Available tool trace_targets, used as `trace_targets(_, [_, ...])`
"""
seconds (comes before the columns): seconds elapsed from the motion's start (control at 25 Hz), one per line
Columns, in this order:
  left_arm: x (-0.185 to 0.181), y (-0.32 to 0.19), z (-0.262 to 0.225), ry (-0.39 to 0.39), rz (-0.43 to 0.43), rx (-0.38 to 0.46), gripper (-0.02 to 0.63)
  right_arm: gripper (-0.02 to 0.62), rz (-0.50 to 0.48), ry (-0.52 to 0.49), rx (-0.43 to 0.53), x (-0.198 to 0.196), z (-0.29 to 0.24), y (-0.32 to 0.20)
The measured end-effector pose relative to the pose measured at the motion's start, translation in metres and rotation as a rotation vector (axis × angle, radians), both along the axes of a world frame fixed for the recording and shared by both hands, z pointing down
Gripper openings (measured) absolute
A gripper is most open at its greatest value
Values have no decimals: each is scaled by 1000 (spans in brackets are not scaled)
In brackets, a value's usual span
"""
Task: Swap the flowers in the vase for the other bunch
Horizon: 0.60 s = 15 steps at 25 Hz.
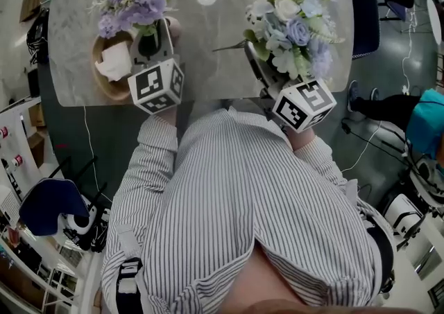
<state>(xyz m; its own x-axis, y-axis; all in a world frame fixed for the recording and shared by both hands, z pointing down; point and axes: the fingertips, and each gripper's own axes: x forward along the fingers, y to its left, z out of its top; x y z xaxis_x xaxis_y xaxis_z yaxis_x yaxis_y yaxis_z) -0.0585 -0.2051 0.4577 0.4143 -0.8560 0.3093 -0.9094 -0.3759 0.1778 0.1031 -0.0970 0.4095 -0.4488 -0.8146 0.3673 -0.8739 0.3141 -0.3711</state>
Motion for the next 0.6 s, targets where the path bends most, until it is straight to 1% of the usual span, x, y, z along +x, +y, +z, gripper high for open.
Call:
trace_targets(0.2, [-3,1,-16,50,14,10,54,31,-7,-7,20,-6,-8,-4])
trace_targets(0.44, [2,6,-41,86,42,54,52,31,-24,-10,54,-9,-19,-5])
trace_targets(0.6, [-1,8,-57,115,50,78,51,31,-27,-11,82,-14,-27,-9])
